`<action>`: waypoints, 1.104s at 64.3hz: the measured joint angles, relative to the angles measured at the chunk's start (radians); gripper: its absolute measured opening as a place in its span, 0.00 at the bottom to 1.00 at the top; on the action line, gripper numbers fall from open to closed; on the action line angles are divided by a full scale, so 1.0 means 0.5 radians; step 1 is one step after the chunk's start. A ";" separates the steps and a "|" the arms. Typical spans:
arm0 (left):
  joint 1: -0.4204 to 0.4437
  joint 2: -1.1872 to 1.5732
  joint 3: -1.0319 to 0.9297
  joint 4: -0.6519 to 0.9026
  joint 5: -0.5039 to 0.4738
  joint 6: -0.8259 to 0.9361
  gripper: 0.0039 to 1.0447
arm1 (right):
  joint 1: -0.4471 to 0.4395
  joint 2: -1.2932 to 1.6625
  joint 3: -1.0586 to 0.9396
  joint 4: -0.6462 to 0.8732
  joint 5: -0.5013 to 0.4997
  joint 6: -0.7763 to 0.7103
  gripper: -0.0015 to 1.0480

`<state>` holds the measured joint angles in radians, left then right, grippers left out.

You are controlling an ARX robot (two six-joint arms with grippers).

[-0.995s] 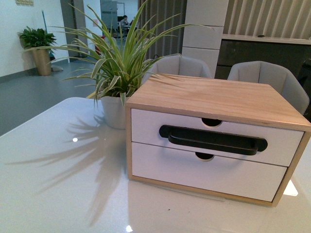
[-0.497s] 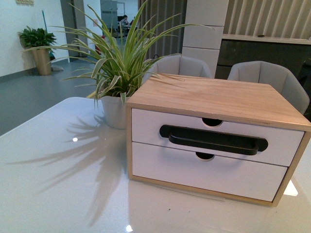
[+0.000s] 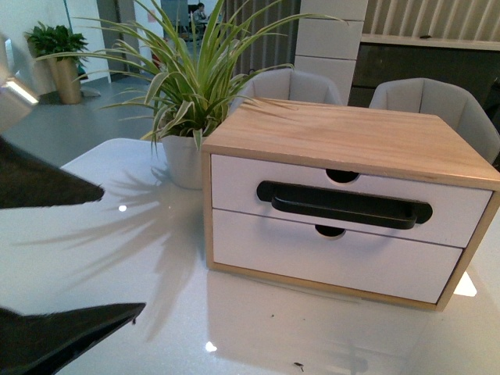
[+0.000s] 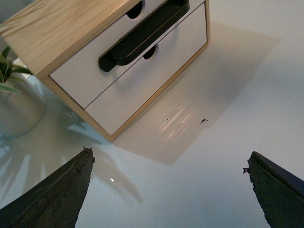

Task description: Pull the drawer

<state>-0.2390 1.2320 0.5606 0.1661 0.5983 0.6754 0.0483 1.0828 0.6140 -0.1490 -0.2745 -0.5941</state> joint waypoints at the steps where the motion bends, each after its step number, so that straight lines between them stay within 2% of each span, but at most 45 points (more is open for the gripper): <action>1: -0.004 0.015 0.016 -0.008 0.005 0.017 0.93 | 0.004 0.009 0.006 -0.005 -0.004 -0.013 0.91; 10: -0.069 0.207 0.231 -0.160 0.113 0.249 0.93 | 0.052 0.133 0.089 -0.055 -0.046 -0.176 0.91; 29: -0.243 0.592 0.634 -0.617 0.134 0.758 0.93 | 0.129 0.360 0.219 -0.091 -0.175 -0.423 0.91; 71: -0.408 1.173 1.189 -0.607 0.064 0.929 0.93 | 0.121 0.790 0.522 0.024 -0.240 -0.550 0.91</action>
<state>-0.4431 1.8187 1.1553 -0.1371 0.6304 1.1397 0.1085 1.4776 0.8749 -0.1371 -0.3943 -0.8692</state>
